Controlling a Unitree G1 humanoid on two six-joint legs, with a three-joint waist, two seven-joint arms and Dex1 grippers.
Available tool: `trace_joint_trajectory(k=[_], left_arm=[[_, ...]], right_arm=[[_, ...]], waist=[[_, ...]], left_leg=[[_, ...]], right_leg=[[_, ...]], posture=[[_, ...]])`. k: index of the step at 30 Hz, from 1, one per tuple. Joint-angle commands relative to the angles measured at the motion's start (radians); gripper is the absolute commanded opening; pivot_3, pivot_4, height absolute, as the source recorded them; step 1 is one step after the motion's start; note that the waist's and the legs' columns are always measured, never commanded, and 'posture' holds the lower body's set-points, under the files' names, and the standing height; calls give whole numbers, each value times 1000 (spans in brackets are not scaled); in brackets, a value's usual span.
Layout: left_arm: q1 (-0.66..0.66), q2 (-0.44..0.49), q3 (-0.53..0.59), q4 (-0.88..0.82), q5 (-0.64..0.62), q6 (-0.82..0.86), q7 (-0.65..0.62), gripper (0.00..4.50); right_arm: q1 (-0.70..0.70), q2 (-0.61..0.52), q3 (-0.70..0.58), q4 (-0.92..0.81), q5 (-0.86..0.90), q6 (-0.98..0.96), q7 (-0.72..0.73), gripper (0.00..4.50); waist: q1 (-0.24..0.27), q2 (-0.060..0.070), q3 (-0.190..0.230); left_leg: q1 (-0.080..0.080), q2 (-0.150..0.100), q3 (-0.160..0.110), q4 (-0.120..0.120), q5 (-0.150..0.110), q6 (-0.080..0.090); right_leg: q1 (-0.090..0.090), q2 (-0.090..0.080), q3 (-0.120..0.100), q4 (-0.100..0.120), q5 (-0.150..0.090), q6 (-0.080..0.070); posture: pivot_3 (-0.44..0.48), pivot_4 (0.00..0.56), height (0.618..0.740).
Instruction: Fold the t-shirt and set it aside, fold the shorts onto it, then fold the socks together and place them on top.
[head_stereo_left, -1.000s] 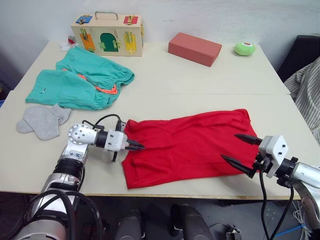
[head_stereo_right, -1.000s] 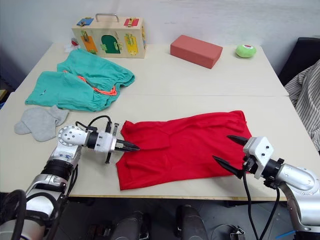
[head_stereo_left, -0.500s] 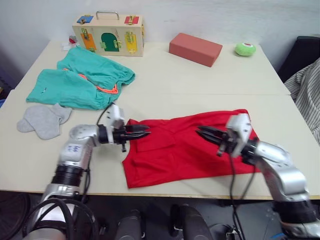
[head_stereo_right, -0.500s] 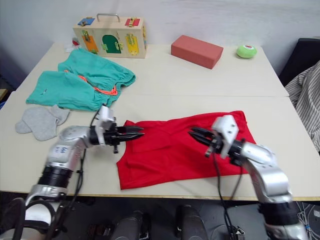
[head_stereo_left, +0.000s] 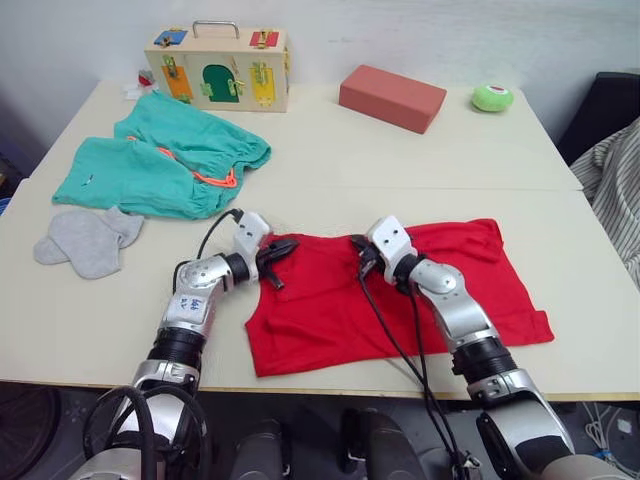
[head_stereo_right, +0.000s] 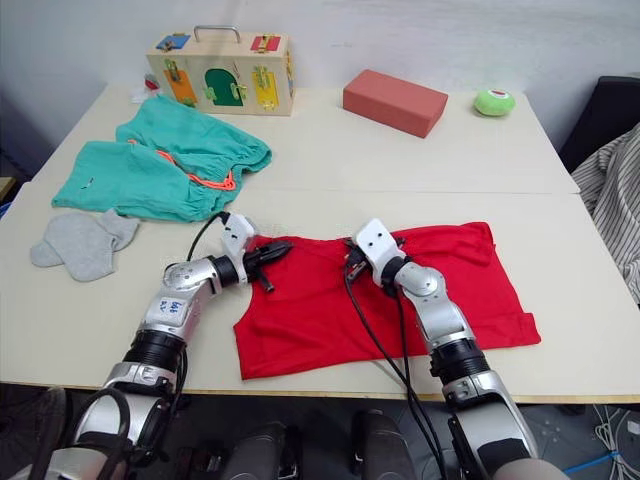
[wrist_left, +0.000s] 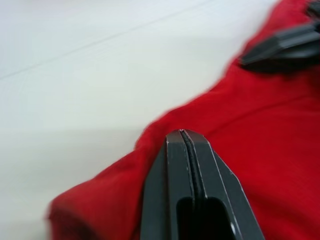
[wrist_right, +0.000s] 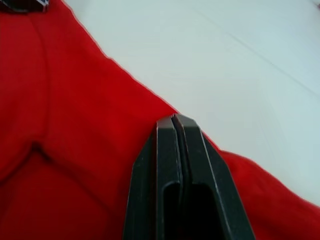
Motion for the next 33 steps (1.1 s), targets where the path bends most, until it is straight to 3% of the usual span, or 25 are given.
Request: trace_joint_trajectory(k=[1,12,23,28,33], left_arm=[[2,-13,52,33,-23,-7,44,19],[42,-24,55,62,-16,26,45,19],[51,-13,46,64,-16,15,-18,19],[56,-8,66,13,-74,5,-111,19],[66,10,47,-56,-74,43,-146,19]], right_arm=[[27,-66,-88,18,0,-29,-38,0],[116,-233,-283,201,31,-170,-90,0],[-5,-334,-455,532,129,-287,-146,0],[-11,-274,-448,374,259,-297,128,0],[34,-239,-334,173,211,-193,197,0]], waist=[[1,0,0],[1,2,-4],[-13,2,-8],[-22,3,-8],[-20,3,-8]], left_leg=[[0,0,0,0,0,0],[3,0,0,0,0,0],[6,0,1,-1,1,-1],[6,0,1,-3,1,-2],[4,1,0,-3,2,-3]], right_leg=[[0,0,0,0,0,0],[2,0,0,1,0,0],[5,0,1,0,0,0],[5,0,1,0,0,0],[2,1,1,0,0,0]], posture=[[0,150,740],[0,150,740],[0,150,740],[0,150,740],[0,150,740]])
